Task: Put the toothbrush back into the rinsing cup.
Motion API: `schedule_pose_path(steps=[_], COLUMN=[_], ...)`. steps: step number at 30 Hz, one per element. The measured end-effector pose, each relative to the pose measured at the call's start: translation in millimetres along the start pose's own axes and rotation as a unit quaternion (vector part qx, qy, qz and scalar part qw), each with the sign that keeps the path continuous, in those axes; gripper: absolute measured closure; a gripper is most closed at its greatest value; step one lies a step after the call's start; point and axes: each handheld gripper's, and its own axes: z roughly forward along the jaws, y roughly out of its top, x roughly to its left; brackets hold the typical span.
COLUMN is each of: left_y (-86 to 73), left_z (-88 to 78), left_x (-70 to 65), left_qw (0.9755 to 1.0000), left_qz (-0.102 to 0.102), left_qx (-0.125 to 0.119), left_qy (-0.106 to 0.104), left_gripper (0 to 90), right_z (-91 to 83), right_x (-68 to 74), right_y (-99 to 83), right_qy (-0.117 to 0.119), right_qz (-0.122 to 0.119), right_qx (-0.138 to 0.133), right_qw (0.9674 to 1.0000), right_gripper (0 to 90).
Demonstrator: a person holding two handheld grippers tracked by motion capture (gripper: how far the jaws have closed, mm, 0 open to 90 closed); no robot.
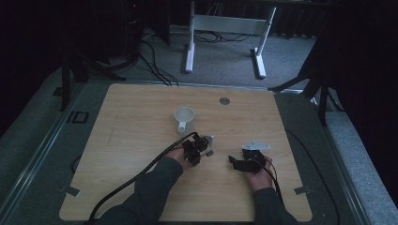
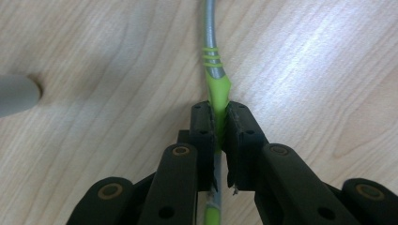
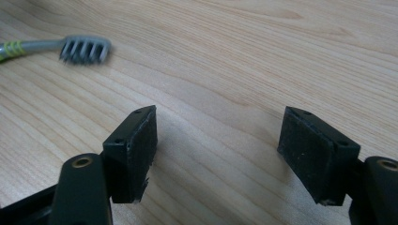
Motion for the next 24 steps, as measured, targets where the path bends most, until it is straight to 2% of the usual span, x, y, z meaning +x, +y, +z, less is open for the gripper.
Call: schedule_pose_path(steps=[2,9,14,18,24], left_y=[-1.4,-7.7,-12.8,-15.1,-17.2], left_z=[-0.9,-21.7,-32.5,-37.2,-42.2], left_x=[1.5,9.1,14.2,15.7,14.1], left_qw=[1.0000,0.9991,0.9983,0.9978,0.9954], left_qz=[0.000,-0.010,-0.014,-0.010,0.001], left_qx=[-0.001,-0.040,-0.056,-0.065,-0.095], left_qy=[0.002,-0.004,-0.004,-0.002,0.011], left_gripper=[83.0,83.3,83.3,83.2,83.2], right_z=[0.0,0.1,0.1,0.1,0.1], right_x=[-0.1,-0.2,-0.1,-0.2,-0.1], right_y=[0.0,0.1,0.1,0.1,0.1], right_qy=[0.000,0.000,0.000,0.000,0.000], right_qz=[0.000,-0.001,-0.001,-0.001,-0.001], right_qx=[0.000,0.000,0.000,0.000,0.000], right_qw=[1.0000,1.0000,1.0000,1.0000,1.0000], right_gripper=[27.9,27.9,27.9,27.9,27.9])
